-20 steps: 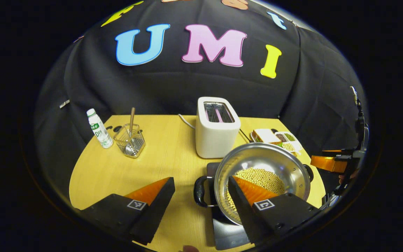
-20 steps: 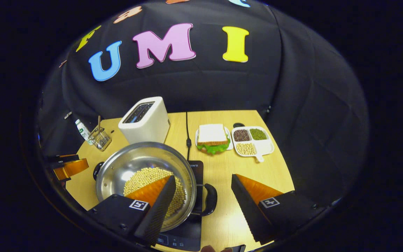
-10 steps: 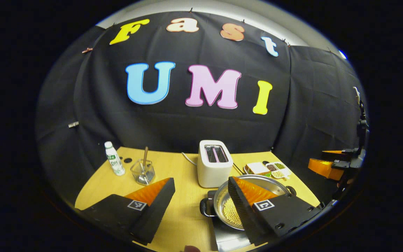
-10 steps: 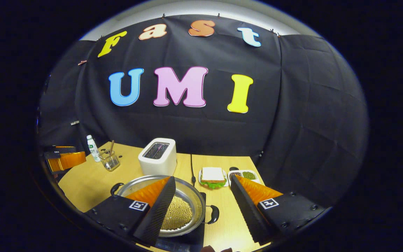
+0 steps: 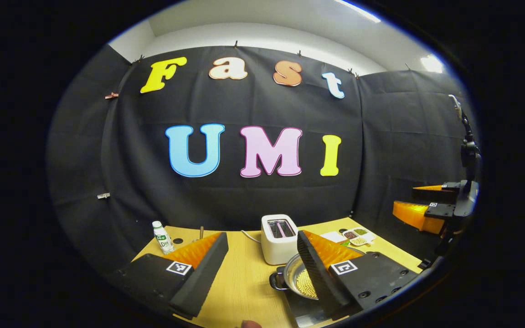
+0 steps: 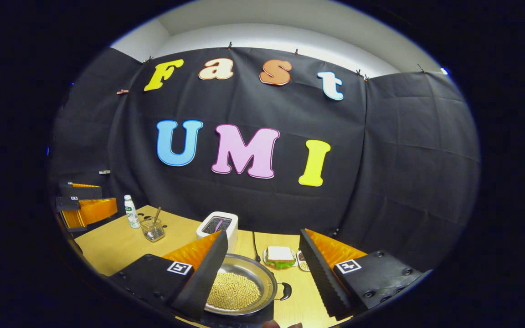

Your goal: First push the handle of the pot to place it horizontally, then grasp the pot with both hands and set it on the induction cooktop.

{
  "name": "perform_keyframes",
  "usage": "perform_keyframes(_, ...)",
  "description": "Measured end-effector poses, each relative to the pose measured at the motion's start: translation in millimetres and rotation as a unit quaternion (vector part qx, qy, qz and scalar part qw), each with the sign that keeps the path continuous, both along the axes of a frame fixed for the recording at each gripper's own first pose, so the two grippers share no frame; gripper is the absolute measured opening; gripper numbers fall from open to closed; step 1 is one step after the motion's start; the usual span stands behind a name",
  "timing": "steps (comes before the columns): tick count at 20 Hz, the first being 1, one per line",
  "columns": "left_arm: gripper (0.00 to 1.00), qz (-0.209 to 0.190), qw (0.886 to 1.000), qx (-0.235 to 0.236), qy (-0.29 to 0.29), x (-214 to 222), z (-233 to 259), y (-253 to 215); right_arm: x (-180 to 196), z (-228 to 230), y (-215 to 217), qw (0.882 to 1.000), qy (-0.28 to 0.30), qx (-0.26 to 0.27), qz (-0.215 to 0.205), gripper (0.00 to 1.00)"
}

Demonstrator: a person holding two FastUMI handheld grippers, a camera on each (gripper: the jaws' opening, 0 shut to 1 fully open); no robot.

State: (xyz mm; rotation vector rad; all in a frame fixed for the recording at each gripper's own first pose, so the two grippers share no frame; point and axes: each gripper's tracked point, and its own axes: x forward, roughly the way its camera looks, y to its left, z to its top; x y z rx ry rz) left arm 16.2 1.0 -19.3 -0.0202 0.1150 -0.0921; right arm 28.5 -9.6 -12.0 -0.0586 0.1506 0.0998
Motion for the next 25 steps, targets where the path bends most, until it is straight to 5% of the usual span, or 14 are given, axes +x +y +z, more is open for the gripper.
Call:
perform_keyframes(14, 0.95, 0.003, 0.999, 0.012, -0.039, -40, 24, 19, -33, 42, 11, 0.998, -0.055, 0.031, -0.007, 0.98)
perform_keyframes(25, 0.95, -0.002, 1.000, 0.005, -0.022, -34, 15, 15, -29, 27, 13, 0.999, -0.035, 0.021, -0.011, 0.98)
